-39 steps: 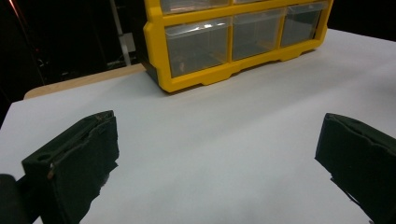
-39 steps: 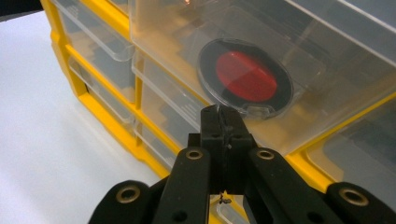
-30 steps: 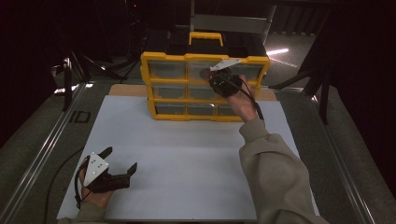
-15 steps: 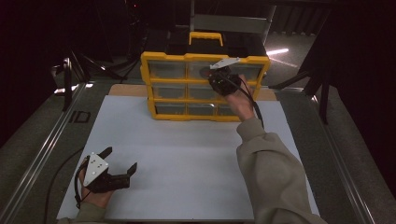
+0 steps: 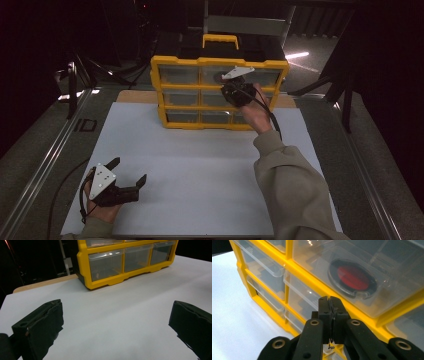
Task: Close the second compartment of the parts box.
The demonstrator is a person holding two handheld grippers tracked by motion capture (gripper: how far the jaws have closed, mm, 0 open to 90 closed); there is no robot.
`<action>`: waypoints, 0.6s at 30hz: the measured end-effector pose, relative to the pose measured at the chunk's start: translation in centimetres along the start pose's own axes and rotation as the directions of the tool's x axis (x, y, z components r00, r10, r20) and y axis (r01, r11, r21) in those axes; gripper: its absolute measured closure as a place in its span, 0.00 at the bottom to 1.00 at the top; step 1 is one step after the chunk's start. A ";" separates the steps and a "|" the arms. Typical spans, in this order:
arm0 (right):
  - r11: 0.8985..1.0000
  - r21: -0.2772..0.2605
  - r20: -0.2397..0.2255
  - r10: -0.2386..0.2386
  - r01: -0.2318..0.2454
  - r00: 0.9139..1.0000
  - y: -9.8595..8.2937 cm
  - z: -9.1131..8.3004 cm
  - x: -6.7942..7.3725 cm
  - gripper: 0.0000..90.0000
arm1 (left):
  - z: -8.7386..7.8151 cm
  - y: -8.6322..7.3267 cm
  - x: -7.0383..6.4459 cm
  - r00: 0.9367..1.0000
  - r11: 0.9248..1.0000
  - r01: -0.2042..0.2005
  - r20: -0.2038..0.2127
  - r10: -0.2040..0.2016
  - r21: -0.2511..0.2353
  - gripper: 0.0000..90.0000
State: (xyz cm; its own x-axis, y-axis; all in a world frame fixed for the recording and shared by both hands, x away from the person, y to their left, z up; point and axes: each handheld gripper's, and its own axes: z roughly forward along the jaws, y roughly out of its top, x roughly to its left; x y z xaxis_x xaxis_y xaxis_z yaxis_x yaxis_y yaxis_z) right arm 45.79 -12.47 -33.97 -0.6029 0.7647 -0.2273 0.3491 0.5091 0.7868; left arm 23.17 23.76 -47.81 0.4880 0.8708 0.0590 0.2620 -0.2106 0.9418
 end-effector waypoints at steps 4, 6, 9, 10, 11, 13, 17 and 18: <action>1.000 0.018 -0.010 -0.021 0.022 1.000 -0.6 -0.2 0.4 0.95 | 0.0 0.0 0.0 1.000 1.000 0.000 -0.002 0.000 0.001 0.00; 0.999 0.023 -0.013 -0.033 0.034 0.999 -0.8 -0.4 0.6 0.94 | 0.0 0.0 0.0 1.000 1.000 0.000 -0.002 0.000 0.001 0.00; 0.998 0.035 -0.027 -0.048 0.049 0.998 -1.3 -0.6 0.9 0.89 | 0.0 0.0 0.0 1.000 1.000 -0.001 -0.002 0.001 0.002 0.00; 0.998 0.042 -0.032 -0.049 0.050 0.998 -1.4 -0.7 1.0 0.87 | 0.0 0.0 0.0 1.000 1.000 -0.002 -0.002 0.002 0.002 0.00; 0.998 0.046 -0.041 -0.050 0.052 0.998 -1.5 -0.8 1.1 0.84 | 0.0 0.0 0.0 1.000 1.000 -0.002 -0.002 0.002 0.003 0.00; 0.997 0.049 -0.050 -0.051 0.053 0.997 -1.7 -1.0 1.1 0.80 | 0.0 0.0 0.0 1.000 1.000 -0.002 -0.002 0.002 0.002 0.00; 0.996 0.061 -0.086 -0.052 0.057 0.995 -2.0 -1.4 1.4 0.69 | 0.0 0.0 0.0 1.000 1.000 -0.001 -0.003 0.001 0.002 0.00; 0.996 0.064 -0.088 -0.052 0.058 0.995 -2.1 -1.5 1.5 0.66 | 0.0 0.0 0.0 1.000 1.000 -0.001 -0.003 0.001 0.002 0.00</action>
State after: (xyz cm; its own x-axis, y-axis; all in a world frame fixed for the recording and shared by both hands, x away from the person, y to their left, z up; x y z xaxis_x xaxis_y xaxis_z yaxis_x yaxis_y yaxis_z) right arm 43.08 -13.01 -35.05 -0.6812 0.6994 -0.2164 0.3590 0.5767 0.7339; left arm 23.17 23.72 -47.81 0.4862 0.8717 0.0612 0.2630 -0.2127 0.9411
